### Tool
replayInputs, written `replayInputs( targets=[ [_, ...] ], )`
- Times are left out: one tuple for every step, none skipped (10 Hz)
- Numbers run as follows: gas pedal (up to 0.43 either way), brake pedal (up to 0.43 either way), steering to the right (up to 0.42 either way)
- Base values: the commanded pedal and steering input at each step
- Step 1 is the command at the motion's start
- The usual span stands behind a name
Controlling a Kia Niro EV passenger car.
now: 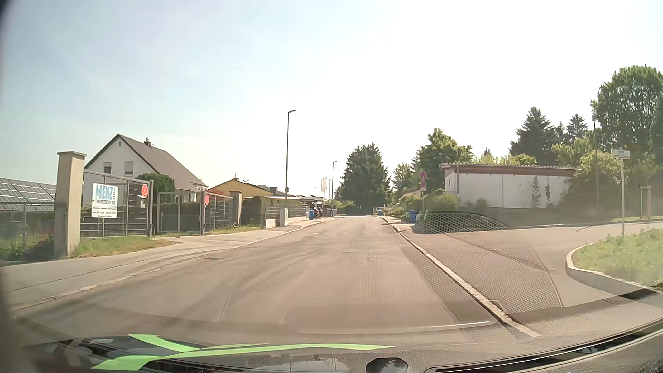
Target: Follow the waypoints while adhering to traffic rules and regulations
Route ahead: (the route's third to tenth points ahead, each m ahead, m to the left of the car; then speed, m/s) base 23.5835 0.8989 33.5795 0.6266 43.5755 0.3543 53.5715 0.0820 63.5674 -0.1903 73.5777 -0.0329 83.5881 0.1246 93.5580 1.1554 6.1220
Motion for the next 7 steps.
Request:
replayInputs(
  targets=[
    [0.197, 0.000, 0.015],
    [0.197, 0.000, 0.012],
    [0.197, 0.000, 0.009],
    [0.197, 0.000, 0.007],
    [0.197, 0.000, 0.006],
    [0.197, 0.000, 0.006],
    [0.197, 0.000, 0.006]
  ],
)
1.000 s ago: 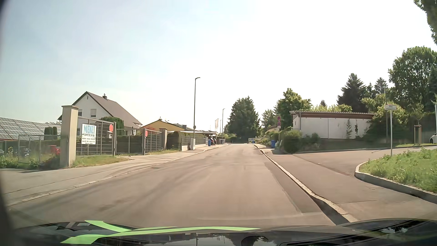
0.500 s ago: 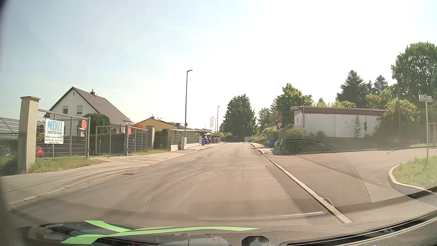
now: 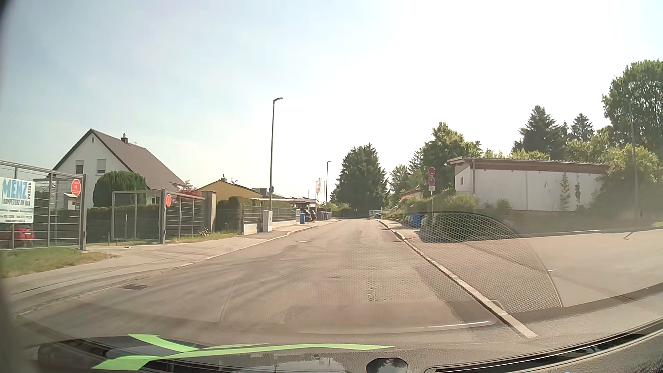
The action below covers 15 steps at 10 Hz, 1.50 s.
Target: Follow the waypoints while adhering to traffic rules and regulations
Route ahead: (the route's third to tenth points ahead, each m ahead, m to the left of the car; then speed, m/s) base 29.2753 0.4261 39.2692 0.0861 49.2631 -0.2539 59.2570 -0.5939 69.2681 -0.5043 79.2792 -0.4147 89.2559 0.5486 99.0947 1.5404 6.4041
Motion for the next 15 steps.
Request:
replayInputs(
  targets=[
    [0.197, 0.000, 0.006],
    [0.197, 0.000, 0.008],
    [0.197, 0.000, 0.010],
    [0.197, 0.000, 0.012],
    [0.197, 0.000, 0.012],
    [0.197, 0.000, 0.013],
    [0.197, 0.000, 0.012],
    [0.197, 0.000, 0.011],
    [0.197, 0.000, 0.009],
    [0.197, 0.000, 0.007],
    [0.197, 0.000, 0.007],
    [0.197, 0.000, 0.006],
    [0.197, 0.000, 0.006],
    [0.197, 0.000, 0.006],
    [0.197, 0.000, 0.006]
  ],
)
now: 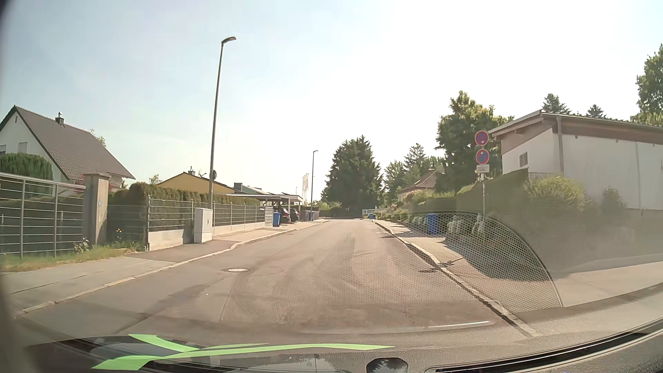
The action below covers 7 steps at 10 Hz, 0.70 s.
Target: Follow the waypoints while adhering to traffic rules and regulations
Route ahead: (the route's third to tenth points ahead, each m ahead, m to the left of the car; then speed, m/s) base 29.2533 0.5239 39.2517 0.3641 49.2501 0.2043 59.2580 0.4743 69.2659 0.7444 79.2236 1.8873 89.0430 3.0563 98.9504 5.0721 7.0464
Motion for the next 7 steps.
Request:
replayInputs(
  targets=[
    [0.197, 0.000, 0.006],
    [0.197, 0.000, 0.006],
    [0.197, 0.000, 0.006],
    [0.197, 0.000, 0.006],
    [0.197, 0.000, 0.007],
    [0.197, 0.000, 0.008],
    [0.197, 0.000, 0.010]
  ],
)
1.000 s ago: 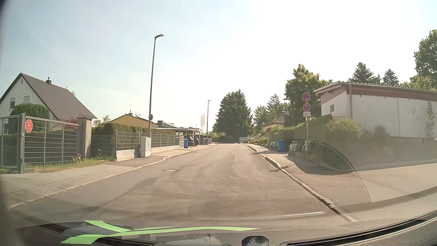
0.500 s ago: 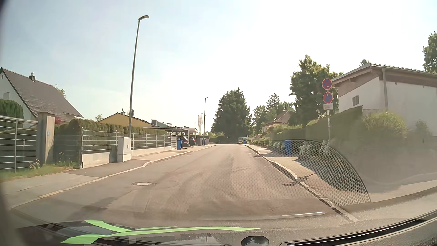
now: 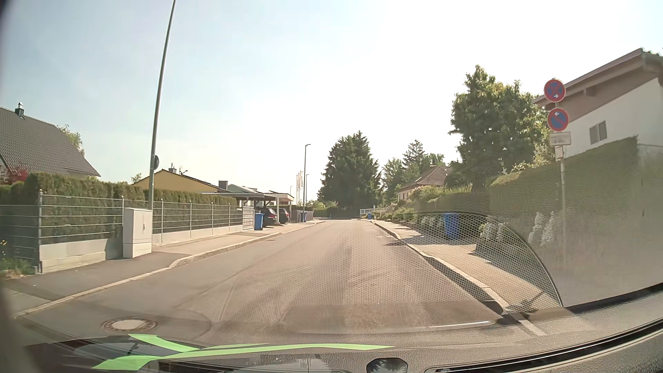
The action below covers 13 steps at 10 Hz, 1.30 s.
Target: Follow the waypoints while adhering to traffic rules and regulations
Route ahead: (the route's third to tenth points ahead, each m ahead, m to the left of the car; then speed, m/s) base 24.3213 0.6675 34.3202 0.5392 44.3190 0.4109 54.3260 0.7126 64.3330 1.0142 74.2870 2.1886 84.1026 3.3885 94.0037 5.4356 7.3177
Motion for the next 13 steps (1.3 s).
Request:
replayInputs(
  targets=[
    [0.197, 0.000, 0.011],
    [0.197, 0.000, 0.011],
    [0.197, 0.000, 0.012],
    [0.197, 0.000, 0.012],
    [0.197, 0.000, 0.012],
    [0.197, 0.000, 0.012],
    [0.197, 0.000, 0.012],
    [0.197, 0.000, 0.012],
    [0.197, 0.000, 0.012],
    [0.197, 0.000, 0.011],
    [0.197, 0.000, 0.008],
    [0.197, 0.000, 0.004],
    [0.197, 0.000, 0.000]
  ],
)
